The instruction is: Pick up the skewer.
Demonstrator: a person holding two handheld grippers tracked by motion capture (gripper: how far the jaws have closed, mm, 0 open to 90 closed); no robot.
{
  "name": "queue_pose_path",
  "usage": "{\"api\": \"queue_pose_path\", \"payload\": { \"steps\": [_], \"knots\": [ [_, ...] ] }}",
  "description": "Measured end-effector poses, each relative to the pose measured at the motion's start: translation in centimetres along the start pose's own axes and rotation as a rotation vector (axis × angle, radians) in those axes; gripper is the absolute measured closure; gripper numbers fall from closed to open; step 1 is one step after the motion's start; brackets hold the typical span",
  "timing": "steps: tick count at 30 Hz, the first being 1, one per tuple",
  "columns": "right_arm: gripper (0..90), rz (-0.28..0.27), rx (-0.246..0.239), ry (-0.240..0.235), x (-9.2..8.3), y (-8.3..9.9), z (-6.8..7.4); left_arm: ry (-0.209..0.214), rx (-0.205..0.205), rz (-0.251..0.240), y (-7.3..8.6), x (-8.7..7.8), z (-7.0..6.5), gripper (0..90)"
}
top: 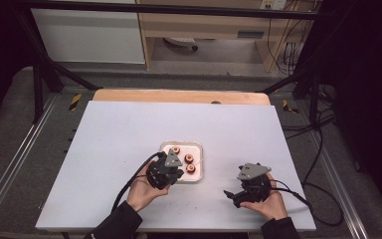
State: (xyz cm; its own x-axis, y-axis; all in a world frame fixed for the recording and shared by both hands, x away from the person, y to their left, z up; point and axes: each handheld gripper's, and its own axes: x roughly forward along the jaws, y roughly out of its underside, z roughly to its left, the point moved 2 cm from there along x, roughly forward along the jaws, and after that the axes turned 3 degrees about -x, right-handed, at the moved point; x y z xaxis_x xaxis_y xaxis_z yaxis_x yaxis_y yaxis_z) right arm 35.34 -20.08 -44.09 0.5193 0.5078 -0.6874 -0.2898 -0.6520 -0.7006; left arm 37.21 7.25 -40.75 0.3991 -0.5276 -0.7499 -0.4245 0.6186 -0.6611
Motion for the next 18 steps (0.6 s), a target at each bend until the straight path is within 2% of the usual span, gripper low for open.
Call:
{"api": "queue_pose_path", "payload": {
  "steps": [1,10,18],
  "knots": [
    [5.1,0.006,-0.027,0.008,0.0,-0.3,0.1,0.003,0.004,0.0,-0.2,0.1,-0.2,88.6],
    [8.4,0.03,-0.174,0.039,0.1,-1.6,1.2,0.029,0.058,0.038,-1.4,0.9,-1.6,88.6],
    [12.5,0.051,-0.286,0.069,0.2,-2.4,1.8,0.057,0.091,0.07,-2.3,1.9,-2.9,88.6]
  ]
}}
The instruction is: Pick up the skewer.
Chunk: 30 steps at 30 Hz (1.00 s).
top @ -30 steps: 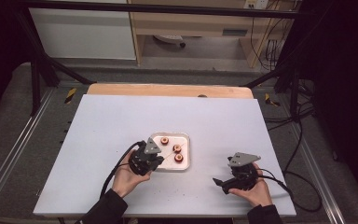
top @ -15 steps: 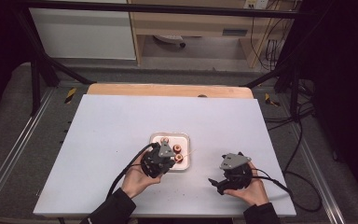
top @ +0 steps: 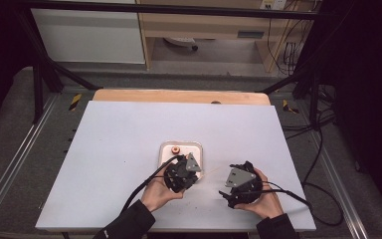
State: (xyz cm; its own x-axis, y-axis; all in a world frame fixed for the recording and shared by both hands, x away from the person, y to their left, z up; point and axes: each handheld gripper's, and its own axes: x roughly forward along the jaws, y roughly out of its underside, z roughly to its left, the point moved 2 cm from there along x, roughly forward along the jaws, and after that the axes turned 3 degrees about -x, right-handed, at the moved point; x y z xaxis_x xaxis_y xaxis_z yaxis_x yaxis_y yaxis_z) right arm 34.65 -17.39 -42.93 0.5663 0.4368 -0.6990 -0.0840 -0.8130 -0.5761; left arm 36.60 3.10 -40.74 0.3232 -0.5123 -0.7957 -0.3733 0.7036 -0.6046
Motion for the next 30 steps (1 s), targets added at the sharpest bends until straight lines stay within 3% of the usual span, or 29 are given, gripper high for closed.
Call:
{"api": "queue_pose_path", "payload": {
  "steps": [5,6,7,12,30],
  "knots": [
    [16.9,0.003,-0.068,0.011,0.2,-0.4,0.3,0.018,0.025,0.012,-0.8,0.6,-0.9,88.6],
    [20.2,0.005,-0.103,0.017,0.3,-0.4,0.4,0.021,0.033,0.017,-1.0,0.9,-1.1,88.6],
    [20.2,0.005,-0.103,0.017,0.3,-0.4,0.4,0.021,0.033,0.017,-1.0,0.9,-1.1,88.6],
    [31.2,0.005,-0.221,0.019,0.6,-0.4,0.6,0.041,0.044,0.035,-1.4,1.4,-1.7,88.6],
    [64.5,0.038,-0.528,0.006,1.4,0.1,1.1,0.08,0.075,0.066,-2.0,1.8,-2.6,88.6]
  ]
}}
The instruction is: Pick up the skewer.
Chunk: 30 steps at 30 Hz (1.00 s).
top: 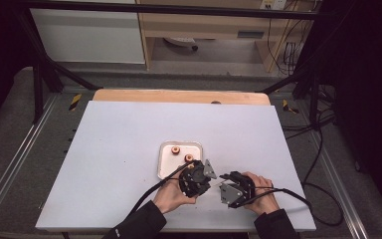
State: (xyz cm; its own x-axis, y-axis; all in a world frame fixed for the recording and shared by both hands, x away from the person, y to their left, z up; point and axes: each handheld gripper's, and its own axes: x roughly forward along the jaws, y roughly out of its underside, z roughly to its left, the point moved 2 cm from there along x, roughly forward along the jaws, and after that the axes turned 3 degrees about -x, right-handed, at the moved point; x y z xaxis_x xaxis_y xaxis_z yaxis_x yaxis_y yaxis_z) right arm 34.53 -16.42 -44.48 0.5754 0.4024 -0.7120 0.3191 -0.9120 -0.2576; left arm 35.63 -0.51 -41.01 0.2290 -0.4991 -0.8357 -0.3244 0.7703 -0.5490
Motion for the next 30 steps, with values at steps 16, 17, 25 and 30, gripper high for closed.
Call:
{"api": "queue_pose_path", "payload": {
  "steps": [16,17,25,30],
  "knots": [
    [86.3,0.025,-0.162,0.005,0.32,0.11,0.47,0.014,0.017,0.018,0.11,0.08,-0.14,88.6],
    [87.3,0.027,-0.17,0.007,0.32,0.13,0.49,0.014,0.017,0.02,0.13,0.08,-0.14,88.6],
    [88.9,0.023,-0.201,0.015,0.2,0.05,0.6,0.019,0.016,0.017,0.16,0.09,-0.1,88.5],
    [89.1,0.038,-0.215,0.019,0.1,-0.12,0.58,0.031,0.008,0.037,0.27,-0.04,0.16,85.3]
  ]
}}
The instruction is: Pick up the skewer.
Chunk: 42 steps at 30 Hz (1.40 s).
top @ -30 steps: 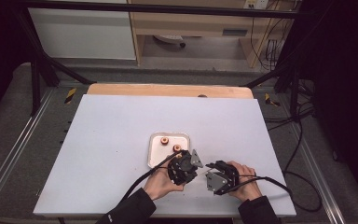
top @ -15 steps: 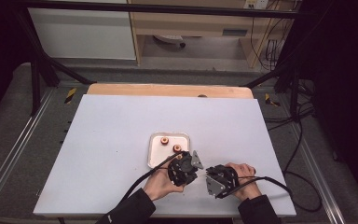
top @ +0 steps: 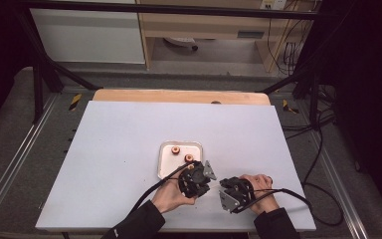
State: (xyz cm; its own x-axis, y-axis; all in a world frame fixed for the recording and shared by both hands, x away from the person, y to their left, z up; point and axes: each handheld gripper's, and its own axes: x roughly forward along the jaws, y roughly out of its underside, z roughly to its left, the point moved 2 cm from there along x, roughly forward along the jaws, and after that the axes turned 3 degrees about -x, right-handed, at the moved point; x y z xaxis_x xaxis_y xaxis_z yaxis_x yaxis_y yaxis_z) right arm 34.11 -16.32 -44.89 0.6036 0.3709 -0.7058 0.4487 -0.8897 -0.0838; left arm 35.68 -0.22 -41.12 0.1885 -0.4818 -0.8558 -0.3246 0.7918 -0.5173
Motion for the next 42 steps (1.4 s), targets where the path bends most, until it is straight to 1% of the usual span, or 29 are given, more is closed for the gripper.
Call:
{"api": "queue_pose_path", "payload": {
  "steps": [2,4,6,7,8,9,11,12,14,15,16,18,19,20,22,24,26,27,28,29,30,32,33,34,35,37,40,41,42],
  "knots": [
    [89.0,0.008,-0.006,0.007,0.0,0.0,-0.1,-0.002,-0.01,0.009,0.2,-0.2,0.3,78.8],
    [89.0,0.021,-0.025,0.022,0.0,0.0,-0.2,0.0,-0.024,0.041,0.3,-0.3,0.7,73.7],
    [89.0,0.035,-0.049,0.029,0.0,-0.1,-0.4,0.011,-0.04,0.075,0.4,-0.3,1.0,71.6],
    [89.0,0.041,-0.059,0.035,0.0,-0.2,-0.5,0.013,-0.042,0.092,0.5,-0.3,1.1,70.6],
    [89.1,0.049,-0.068,0.034,0.0,-0.3,-0.6,0.017,-0.051,0.107,0.5,-0.2,1.2,70.5],
    [89.0,0.05,-0.087,0.038,0.1,-0.4,-0.8,0.021,-0.061,0.118,0.5,-0.1,1.3,70.5],
    [89.0,0.049,-0.107,0.045,0.2,-0.7,-1.1,0.028,-0.067,0.133,0.6,0.1,1.4,72.0],
    [89.0,0.057,-0.105,0.045,0.2,-0.9,-1.2,0.036,-0.066,0.141,0.5,0.3,1.4,73.6],
    [89.0,0.058,-0.123,0.049,0.2,-1.2,-1.4,0.031,-0.057,0.155,0.5,0.5,1.5,76.8],
    [89.0,0.067,-0.124,0.048,0.3,-1.4,-1.4,0.03,-0.056,0.163,0.4,0.6,1.5,78.6],
    [89.0,0.059,-0.145,0.052,0.4,-1.5,-1.6,0.031,-0.055,0.169,0.4,0.6,1.5,80.1],
    [89.0,0.072,-0.148,0.046,0.4,-1.8,-1.5,0.035,-0.055,0.174,0.4,0.7,1.4,84.2],
    [89.0,0.074,-0.171,0.05,0.4,-1.9,-1.6,0.029,-0.054,0.177,0.3,0.8,1.4,84.7],
    [89.0,0.07,-0.178,0.049,0.5,-2.0,-1.7,0.029,-0.055,0.181,0.3,0.8,1.4,85.8],
    [89.0,0.075,-0.173,0.047,0.4,-2.0,-1.6,0.026,-0.062,0.186,0.3,0.8,1.5,86.4],
    [89.0,0.072,-0.19,0.049,0.5,-2.1,-1.7,0.024,-0.067,0.189,0.3,0.9,1.5,87.0],
    [89.0,0.068,-0.194,0.05,0.5,-2.1,-1.7,0.016,-0.068,0.195,0.3,0.9,1.5,87.6],
    [88.9,0.073,-0.183,0.05,0.4,-2.1,-1.6,0.012,-0.069,0.199,0.3,0.9,1.5,87.9],
    [89.0,0.074,-0.184,0.05,0.4,-2.1,-1.6,0.011,-0.07,0.201,0.3,0.9,1.5,88.0],
    [88.9,0.073,-0.181,0.051,0.4,-2.2,-1.6,0.005,-0.068,0.204,0.3,0.9,1.4,88.1],
    [88.8,0.061,-0.19,0.053,0.4,-2.2,-1.8,-0.001,-0.066,0.207,0.3,0.9,1.4,88.2],
    [88.6,0.063,-0.175,0.051,0.4,-2.2,-1.8,-0.005,-0.066,0.205,0.4,0.9,1.4,88.3],
    [88.3,0.066,-0.162,0.051,0.3,-2.2,-1.8,-0.014,-0.064,0.2,0.4,0.8,1.3,88.3],
    [87.9,0.055,-0.155,0.053,0.4,-2.2,-1.8,-0.014,-0.064,0.2,0.4,0.8,1.3,88.3],
    [87.0,0.046,-0.137,0.05,0.4,-2.2,-1.9,-0.015,-0.062,0.195,0.4,0.8,1.3,88.3],
    [82.2,0.034,-0.071,0.048,0.3,-2.0,-2.1,-0.028,-0.054,0.183,0.6,0.7,1.1,88.3],
    [69.4,0.012,0.071,0.049,-0.2,-1.4,-2.5,-0.042,-0.052,0.17,1.0,0.5,1.1,88.3],
    [66.9,0.006,0.109,0.046,-0.3,-1.1,-2.6,-0.046,-0.062,0.155,1.1,0.5,1.1,88.3],
    [63.3,-0.002,0.148,0.045,-0.4,-0.8,-2.7,-0.046,-0.062,0.155,1.1,0.5,1.1,88.3]
  ]
}}
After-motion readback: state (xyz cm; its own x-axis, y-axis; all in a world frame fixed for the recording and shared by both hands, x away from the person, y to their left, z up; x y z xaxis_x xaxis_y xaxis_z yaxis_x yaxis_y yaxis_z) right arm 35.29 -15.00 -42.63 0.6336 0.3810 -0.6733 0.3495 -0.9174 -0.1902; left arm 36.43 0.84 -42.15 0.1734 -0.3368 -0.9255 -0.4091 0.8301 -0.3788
